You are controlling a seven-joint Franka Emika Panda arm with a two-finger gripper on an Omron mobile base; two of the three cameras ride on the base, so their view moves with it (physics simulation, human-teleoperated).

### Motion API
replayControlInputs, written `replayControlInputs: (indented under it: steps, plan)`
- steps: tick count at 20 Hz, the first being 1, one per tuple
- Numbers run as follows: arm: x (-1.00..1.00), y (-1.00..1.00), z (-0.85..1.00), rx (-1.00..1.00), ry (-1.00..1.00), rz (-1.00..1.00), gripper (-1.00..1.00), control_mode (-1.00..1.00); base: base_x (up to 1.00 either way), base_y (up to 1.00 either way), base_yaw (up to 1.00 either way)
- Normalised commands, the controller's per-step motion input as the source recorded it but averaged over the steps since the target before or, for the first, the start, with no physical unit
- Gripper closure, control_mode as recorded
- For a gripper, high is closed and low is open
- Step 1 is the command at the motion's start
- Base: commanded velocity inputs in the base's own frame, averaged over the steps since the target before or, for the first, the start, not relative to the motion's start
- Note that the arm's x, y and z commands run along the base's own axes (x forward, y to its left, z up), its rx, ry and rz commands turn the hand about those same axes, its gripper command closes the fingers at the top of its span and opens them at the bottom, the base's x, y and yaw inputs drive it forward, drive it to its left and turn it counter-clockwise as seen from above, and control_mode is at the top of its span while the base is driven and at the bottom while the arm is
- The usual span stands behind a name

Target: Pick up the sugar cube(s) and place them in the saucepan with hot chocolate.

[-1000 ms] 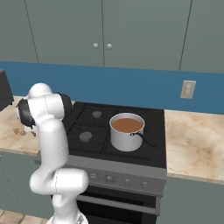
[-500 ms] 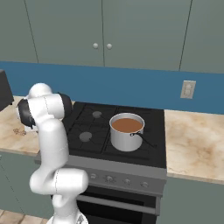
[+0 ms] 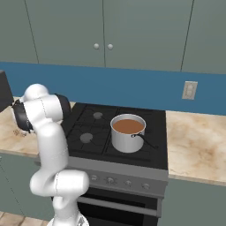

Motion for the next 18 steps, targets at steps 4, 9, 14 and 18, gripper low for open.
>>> replayControlInputs:
  steps: [4, 9, 14, 18]
  plan:
    - [-0.46, -0.42, 0.68, 0.00, -0.12, -0.19, 1.00, -1.00, 0.00, 0.00, 0.00]
    - [-0.16, -0.96, 0.45, 0.00, -0.05, -0.31, 1.00, -1.00, 0.00, 0.00, 0.00]
    - [0.00, -1.00, 0.63, 0.00, -0.01, -0.28, 1.00, -1.00, 0.00, 0.00, 0.00]
    - [0.00, -1.00, 0.63, 0.00, -0.10, -0.23, 1.00, -1.00, 0.00, 0.00, 0.00]
